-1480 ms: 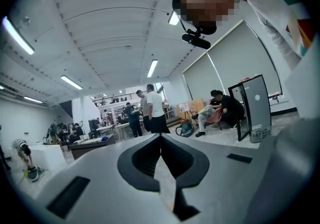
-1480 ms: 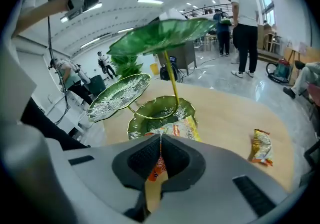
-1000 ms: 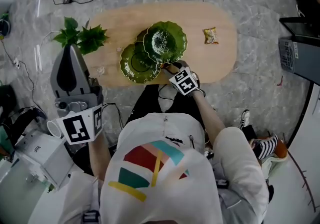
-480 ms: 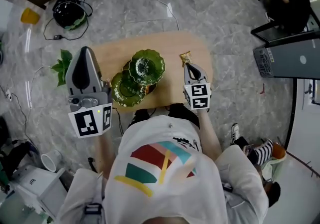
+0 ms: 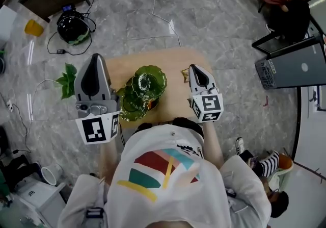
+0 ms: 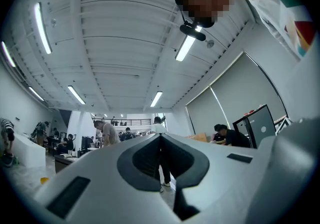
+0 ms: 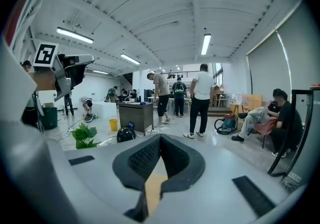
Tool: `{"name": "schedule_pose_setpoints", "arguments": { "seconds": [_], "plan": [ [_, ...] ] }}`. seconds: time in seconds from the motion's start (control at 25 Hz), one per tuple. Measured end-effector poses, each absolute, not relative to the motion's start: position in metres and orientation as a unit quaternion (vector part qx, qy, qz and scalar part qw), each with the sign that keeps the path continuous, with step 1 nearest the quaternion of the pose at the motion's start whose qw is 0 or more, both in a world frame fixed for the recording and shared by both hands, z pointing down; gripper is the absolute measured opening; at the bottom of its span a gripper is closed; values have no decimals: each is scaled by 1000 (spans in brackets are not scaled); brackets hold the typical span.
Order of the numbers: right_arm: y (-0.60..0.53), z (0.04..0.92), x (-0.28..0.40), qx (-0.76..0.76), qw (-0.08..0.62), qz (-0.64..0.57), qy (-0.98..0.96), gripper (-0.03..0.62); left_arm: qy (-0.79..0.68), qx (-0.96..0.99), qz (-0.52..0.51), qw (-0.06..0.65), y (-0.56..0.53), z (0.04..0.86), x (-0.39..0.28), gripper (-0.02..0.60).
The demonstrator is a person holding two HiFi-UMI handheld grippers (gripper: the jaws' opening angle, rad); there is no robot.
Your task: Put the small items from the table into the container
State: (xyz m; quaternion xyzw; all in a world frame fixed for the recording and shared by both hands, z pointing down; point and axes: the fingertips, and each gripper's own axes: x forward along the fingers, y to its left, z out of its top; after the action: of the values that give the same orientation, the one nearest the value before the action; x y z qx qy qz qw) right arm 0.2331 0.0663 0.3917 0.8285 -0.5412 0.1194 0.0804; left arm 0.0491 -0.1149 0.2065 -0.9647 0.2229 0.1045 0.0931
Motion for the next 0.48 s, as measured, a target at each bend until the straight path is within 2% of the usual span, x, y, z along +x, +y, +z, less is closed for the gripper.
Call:
{"name": "schedule_pose_setpoints", "arguments": {
  "seconds": [0.28, 0.32, 0.4, 0.48],
  "plan": [
    [69, 404, 258, 842, 25, 152, -517, 19, 227, -966, 98, 80, -120, 215, 48, 9],
    [70, 409, 265, 846, 20, 157, -509, 46, 228, -966, 94, 79, -121, 218, 48, 9],
    [73, 419, 278, 856, 26, 159, -492, 243, 232, -966, 83, 73, -123, 226, 48, 9],
    [76, 435, 290, 857, 56, 162, -485, 270, 234, -967, 70, 65, -123, 237, 49, 9]
  ]
}}
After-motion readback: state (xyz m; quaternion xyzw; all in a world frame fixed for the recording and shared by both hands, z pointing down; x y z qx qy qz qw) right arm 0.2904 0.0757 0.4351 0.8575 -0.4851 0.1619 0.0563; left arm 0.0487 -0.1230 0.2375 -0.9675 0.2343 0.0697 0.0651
